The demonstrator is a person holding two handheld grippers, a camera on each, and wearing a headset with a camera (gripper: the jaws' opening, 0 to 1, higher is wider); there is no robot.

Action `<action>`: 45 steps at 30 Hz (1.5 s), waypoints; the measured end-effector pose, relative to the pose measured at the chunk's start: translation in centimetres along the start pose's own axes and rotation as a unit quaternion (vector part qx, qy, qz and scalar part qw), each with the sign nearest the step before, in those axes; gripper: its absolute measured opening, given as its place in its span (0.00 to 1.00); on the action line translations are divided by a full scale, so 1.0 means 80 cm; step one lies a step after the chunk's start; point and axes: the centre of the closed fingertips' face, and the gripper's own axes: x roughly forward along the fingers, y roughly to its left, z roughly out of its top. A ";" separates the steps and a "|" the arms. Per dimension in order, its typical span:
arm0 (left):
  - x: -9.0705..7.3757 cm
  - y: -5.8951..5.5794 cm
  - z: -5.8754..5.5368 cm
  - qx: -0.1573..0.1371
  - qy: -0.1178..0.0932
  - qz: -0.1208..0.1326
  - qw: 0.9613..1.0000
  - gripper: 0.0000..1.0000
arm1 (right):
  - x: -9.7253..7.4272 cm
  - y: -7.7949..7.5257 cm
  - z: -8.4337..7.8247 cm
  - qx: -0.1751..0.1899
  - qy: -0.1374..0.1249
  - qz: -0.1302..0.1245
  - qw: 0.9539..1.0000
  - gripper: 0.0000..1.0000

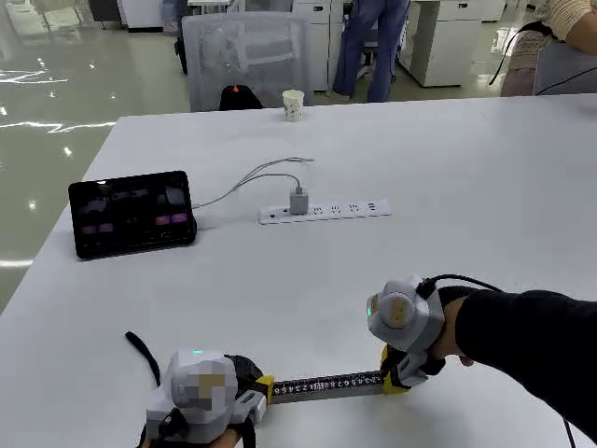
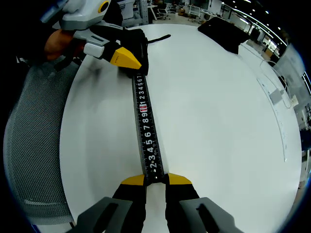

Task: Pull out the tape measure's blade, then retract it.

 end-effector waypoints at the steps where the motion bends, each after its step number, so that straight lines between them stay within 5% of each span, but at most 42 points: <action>1: 0.000 0.000 0.000 0.000 0.000 0.000 1.000 0.62 | 0.000 0.001 0.001 0.000 -0.001 0.000 1.000 0.11; 26: 0.001 -0.001 0.000 0.000 0.005 -0.002 1.000 0.62 | 0.005 0.002 0.017 -0.010 -0.009 0.001 1.000 0.11; 33: 0.001 -0.001 -0.001 0.000 0.004 -0.002 1.000 0.62 | 0.010 0.006 0.033 -0.011 -0.032 0.001 0.999 0.11; 45: 0.002 0.000 -0.001 -0.002 0.006 -0.003 1.000 0.62 | 0.014 0.007 0.043 -0.027 -0.016 0.008 0.999 0.11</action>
